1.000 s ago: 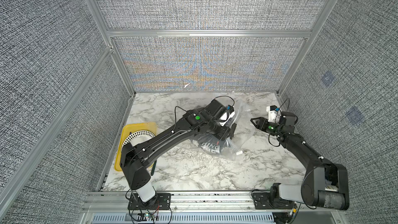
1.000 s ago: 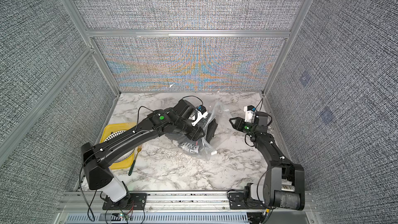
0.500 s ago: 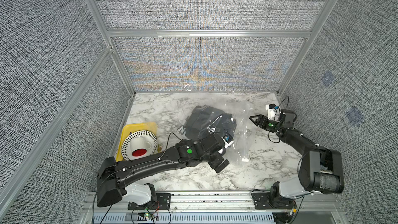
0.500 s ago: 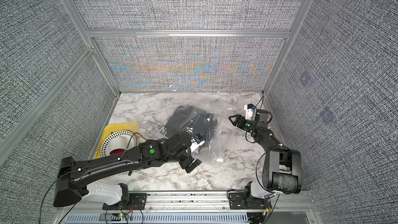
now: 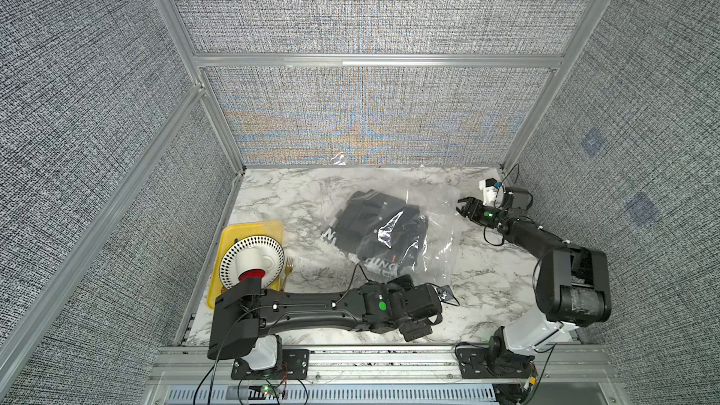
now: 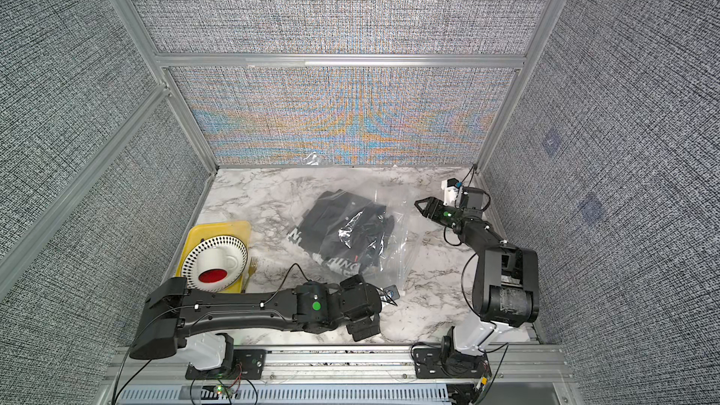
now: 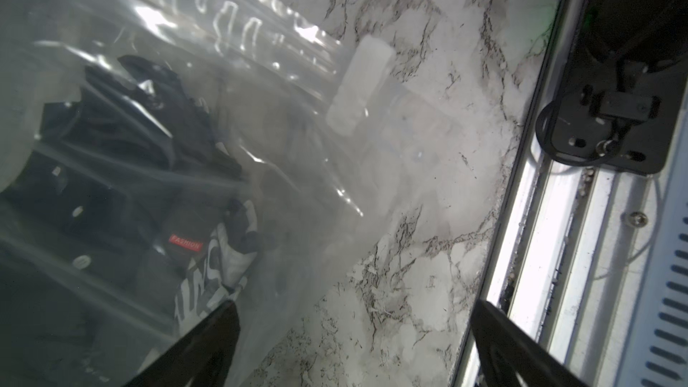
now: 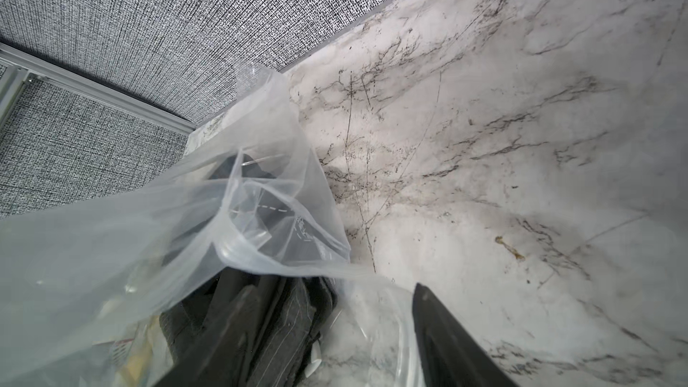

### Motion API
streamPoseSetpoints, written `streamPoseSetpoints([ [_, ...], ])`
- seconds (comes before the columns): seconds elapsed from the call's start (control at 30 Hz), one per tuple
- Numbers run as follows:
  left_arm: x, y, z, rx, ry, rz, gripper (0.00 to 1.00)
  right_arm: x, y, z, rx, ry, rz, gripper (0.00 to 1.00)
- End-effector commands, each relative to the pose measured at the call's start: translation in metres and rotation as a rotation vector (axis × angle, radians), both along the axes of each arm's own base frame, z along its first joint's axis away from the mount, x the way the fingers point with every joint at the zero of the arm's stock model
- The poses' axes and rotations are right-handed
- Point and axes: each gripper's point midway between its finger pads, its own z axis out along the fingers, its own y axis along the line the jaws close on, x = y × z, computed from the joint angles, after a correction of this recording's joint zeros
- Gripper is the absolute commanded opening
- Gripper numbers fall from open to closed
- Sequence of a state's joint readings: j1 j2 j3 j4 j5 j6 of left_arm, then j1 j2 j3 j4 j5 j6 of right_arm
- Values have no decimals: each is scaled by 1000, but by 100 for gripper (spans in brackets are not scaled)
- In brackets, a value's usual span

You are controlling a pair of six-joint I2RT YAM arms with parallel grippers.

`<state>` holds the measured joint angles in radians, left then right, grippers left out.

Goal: Place the folded shirt into the vacuum bag
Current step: Adjust the vacuum bag at the center of the board.

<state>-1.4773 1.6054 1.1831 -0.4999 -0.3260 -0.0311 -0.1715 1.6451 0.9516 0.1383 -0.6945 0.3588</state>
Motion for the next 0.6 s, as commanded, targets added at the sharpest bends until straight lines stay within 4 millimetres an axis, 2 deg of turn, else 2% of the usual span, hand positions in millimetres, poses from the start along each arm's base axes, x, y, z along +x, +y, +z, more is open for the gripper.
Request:
streamPoseSetpoints([
  [0.0, 10, 1, -7, 57, -102, 21, 100, 1, -7, 1, -47, -1, -21, 75],
  [0.27, 35, -9, -33, 194, -267, 90, 99, 5, -25, -19, -128, 58, -100, 77],
  [0.43, 47, -14, -25, 175, -354, 121, 94, 14, 1, -13, -15, 11, 22, 76],
  [0.57, 48, -25, -18, 108, -371, 99, 75, 21, 11, -16, 32, 13, 62, 67],
])
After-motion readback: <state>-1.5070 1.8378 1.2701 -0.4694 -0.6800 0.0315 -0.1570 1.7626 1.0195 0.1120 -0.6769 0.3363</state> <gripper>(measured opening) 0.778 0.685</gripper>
